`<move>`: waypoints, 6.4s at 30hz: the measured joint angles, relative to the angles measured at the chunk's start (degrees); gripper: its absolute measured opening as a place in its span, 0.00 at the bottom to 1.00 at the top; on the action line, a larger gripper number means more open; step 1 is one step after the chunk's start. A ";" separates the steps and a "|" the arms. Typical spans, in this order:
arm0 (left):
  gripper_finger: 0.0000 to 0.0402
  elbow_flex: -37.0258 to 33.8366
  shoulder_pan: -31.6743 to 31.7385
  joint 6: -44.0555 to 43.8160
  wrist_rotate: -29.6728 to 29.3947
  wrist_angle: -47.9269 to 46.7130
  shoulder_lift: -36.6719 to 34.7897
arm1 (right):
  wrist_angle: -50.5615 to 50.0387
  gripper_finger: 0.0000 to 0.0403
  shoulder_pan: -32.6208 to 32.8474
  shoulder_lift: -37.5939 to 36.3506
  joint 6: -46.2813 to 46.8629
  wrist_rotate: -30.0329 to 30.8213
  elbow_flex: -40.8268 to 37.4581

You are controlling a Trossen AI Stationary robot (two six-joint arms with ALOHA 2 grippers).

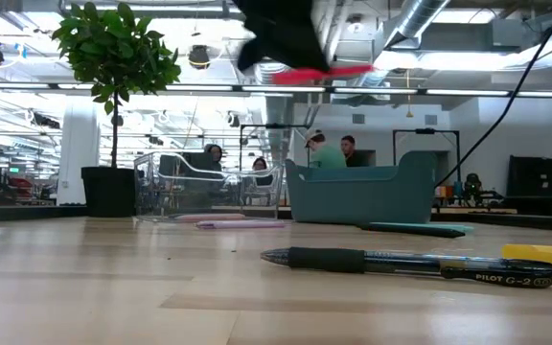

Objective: Sort pens & pencils
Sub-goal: Put the orange pen into the transparent bin, then put the purple pen into the transparent bin, then put the bottom black pen into the transparent bin

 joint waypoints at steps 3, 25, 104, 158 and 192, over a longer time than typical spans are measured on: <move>0.05 2.53 0.70 1.80 -7.67 -9.65 -5.57 | -0.58 0.37 -0.02 0.00 -0.07 2.42 0.02; 0.08 -13.28 31.40 15.08 -5.70 -17.93 -15.03 | -0.19 0.33 -2.62 0.00 -0.13 4.77 0.00; 0.09 -0.44 14.67 5.29 7.98 -13.99 19.05 | 5.82 0.33 1.23 0.07 2.87 3.22 0.02; 0.08 21.77 34.70 16.25 -1.19 -43.51 10.02 | 3.91 0.31 -0.41 0.07 1.38 4.94 -0.03; 0.49 29.78 17.51 16.33 16.85 -40.39 0.82 | 4.07 0.31 -0.39 0.07 0.92 4.92 -0.03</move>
